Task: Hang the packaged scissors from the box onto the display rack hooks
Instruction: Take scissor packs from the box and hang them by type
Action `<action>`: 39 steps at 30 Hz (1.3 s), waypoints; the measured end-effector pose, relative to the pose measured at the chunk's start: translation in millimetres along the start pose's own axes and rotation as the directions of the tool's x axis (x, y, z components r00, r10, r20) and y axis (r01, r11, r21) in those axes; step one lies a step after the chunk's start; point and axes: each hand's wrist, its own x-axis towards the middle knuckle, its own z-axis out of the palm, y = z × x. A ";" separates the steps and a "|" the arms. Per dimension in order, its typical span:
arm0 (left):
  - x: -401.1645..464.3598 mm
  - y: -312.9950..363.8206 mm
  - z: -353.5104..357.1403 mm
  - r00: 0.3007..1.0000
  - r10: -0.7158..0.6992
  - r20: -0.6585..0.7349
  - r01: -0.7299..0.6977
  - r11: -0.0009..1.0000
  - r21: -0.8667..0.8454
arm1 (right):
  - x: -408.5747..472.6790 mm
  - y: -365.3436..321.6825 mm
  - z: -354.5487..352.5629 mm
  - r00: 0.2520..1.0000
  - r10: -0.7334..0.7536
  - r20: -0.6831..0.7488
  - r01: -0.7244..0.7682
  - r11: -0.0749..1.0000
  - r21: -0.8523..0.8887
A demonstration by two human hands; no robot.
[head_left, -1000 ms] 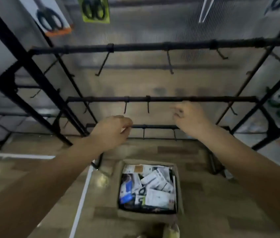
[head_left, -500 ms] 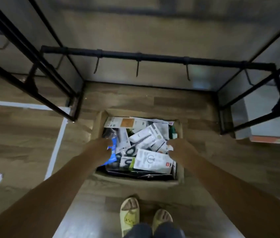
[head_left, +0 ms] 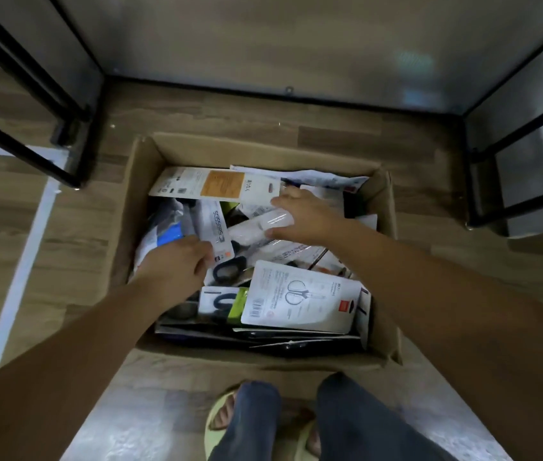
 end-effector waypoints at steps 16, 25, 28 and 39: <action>-9.7 2.4 -5.6 0.993 -0.049 0.107 0.047 0.999 0.027 | -58.4 31.9 30.3 0.895 0.258 0.364 -0.240 0.966 -0.095; -11.3 3.5 1.0 0.997 -0.055 0.053 0.055 0.998 0.015 | -77.0 20.0 54.5 0.939 0.260 0.224 -0.315 0.912 0.262; -14.1 5.7 2.1 0.994 -0.097 0.058 0.094 0.995 0.044 | -78.6 9.6 61.3 0.922 0.238 0.305 -0.334 0.887 0.319; -32.6 6.0 -5.3 0.983 -0.182 0.010 0.182 0.972 -0.146 | -89.3 -22.8 55.7 0.905 0.366 0.218 -0.413 0.880 0.235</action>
